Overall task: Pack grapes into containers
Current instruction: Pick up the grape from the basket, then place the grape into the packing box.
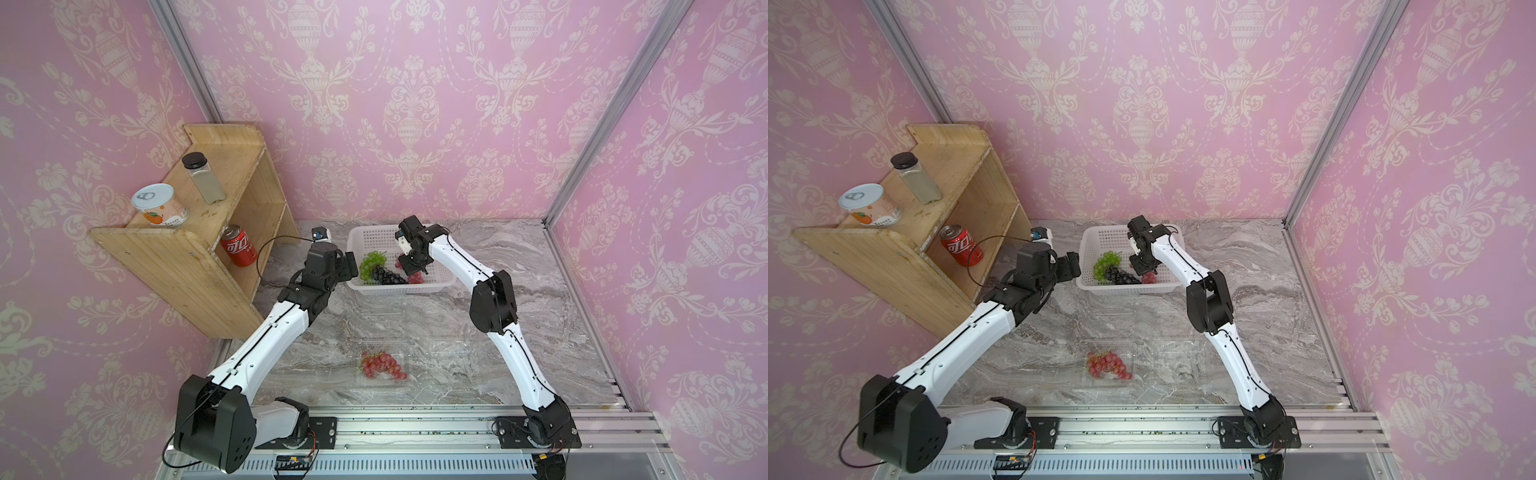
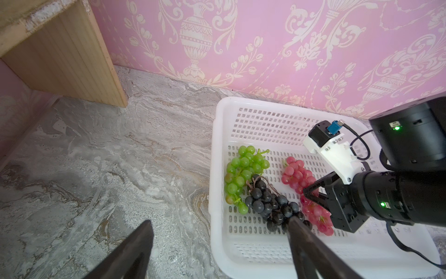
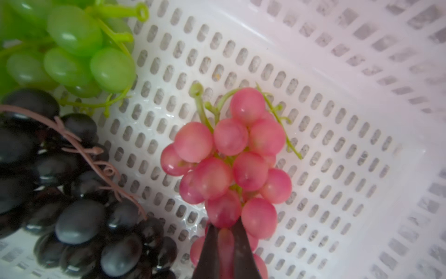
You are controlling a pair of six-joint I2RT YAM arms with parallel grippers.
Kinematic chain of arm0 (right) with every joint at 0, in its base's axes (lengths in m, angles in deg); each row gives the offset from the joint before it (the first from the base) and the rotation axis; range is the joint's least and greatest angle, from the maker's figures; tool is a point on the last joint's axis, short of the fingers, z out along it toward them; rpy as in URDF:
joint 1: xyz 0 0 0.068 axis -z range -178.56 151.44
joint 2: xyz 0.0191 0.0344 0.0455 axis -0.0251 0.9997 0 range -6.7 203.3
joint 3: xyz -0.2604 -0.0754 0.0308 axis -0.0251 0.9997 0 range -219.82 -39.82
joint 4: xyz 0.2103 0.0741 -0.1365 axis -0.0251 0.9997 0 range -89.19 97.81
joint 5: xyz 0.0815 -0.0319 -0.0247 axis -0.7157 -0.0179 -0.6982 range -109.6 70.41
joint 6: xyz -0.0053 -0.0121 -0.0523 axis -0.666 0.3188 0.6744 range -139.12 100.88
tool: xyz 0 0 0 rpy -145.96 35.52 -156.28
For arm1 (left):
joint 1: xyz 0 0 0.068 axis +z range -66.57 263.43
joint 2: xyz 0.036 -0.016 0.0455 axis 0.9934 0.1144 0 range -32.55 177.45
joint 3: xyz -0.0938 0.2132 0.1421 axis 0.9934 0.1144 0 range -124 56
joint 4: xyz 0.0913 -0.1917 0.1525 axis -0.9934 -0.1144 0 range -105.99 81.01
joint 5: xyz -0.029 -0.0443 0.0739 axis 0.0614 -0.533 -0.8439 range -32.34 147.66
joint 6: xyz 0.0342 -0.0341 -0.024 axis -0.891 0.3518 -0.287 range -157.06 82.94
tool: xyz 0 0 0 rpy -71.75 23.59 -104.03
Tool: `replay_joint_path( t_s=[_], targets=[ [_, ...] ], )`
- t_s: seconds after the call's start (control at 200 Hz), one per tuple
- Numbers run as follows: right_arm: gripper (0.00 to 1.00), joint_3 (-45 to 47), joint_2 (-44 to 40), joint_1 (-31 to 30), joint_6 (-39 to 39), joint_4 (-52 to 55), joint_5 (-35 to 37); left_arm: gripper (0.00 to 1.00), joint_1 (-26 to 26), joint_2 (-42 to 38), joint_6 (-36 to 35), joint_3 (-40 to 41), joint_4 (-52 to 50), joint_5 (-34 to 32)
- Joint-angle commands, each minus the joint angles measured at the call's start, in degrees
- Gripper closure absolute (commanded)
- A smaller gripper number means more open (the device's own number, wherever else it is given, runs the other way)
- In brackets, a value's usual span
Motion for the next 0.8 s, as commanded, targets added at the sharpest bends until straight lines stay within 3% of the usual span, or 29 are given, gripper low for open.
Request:
replay_joint_path(
  t_s=[0.0, 0.165, 0.455, 0.7, 0.796],
  targets=[
    [1.0, 1.64, -2.76, 0.01, -0.47, -0.54, 2.1, 0.12, -0.48, 0.22, -1.17, 0.71, 0.55, -0.03],
    [1.0, 2.48, -8.59, 0.27, -0.4, -3.47, 3.72, 0.12, -0.5, 0.63, -1.34, 0.19, 0.55, 0.46],
    [1.0, 7.69, -22.24, -0.53, 2.99, -5.11, -0.95, 0.12, -0.5, 0.45, -2.21, -0.95, -0.03, 0.76],
    [1.0, 22.57, -36.63, -6.91, 7.06, -5.71, -0.12, 0.12, -0.48, 0.55, -1.31, -2.35, -2.64, 0.7],
    [1.0, 30.4, -43.14, -10.2, 6.6, -6.17, -4.1, 0.12, -0.48, -0.05, 0.49, -2.22, -3.84, 0.41]
  ],
)
